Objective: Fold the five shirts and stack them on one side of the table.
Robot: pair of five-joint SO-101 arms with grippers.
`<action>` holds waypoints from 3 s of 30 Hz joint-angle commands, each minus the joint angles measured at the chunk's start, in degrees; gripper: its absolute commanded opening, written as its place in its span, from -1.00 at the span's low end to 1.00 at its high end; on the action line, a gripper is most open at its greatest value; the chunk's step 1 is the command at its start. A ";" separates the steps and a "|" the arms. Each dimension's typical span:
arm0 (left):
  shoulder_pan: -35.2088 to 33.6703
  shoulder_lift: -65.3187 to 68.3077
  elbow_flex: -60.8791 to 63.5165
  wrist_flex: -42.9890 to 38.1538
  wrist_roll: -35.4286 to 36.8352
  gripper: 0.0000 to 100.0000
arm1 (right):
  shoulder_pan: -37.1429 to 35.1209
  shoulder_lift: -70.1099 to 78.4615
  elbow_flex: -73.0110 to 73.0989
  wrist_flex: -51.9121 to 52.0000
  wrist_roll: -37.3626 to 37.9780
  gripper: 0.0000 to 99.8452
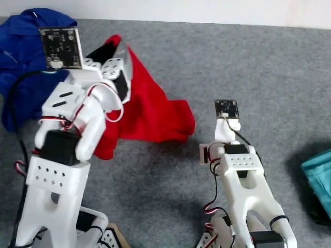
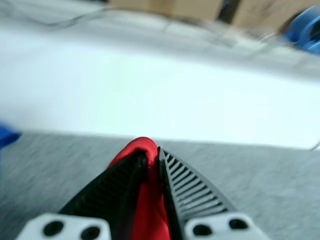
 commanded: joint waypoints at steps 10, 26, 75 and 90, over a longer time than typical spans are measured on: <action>-20.44 -1.19 15.08 1.05 0.00 -0.98 | 0.40 -1.27 -0.92 -0.92 -0.88 -0.99; -40.31 -1.36 34.15 -12.13 0.09 -0.29 | -0.84 -1.27 -0.57 -0.92 -0.62 -0.99; -12.00 17.98 25.71 25.49 -21.45 -0.55 | -0.84 -1.27 -0.75 -0.57 1.41 -0.98; -12.00 19.65 25.27 22.42 -21.45 -0.99 | -0.84 -1.27 -0.75 -0.57 1.41 -0.98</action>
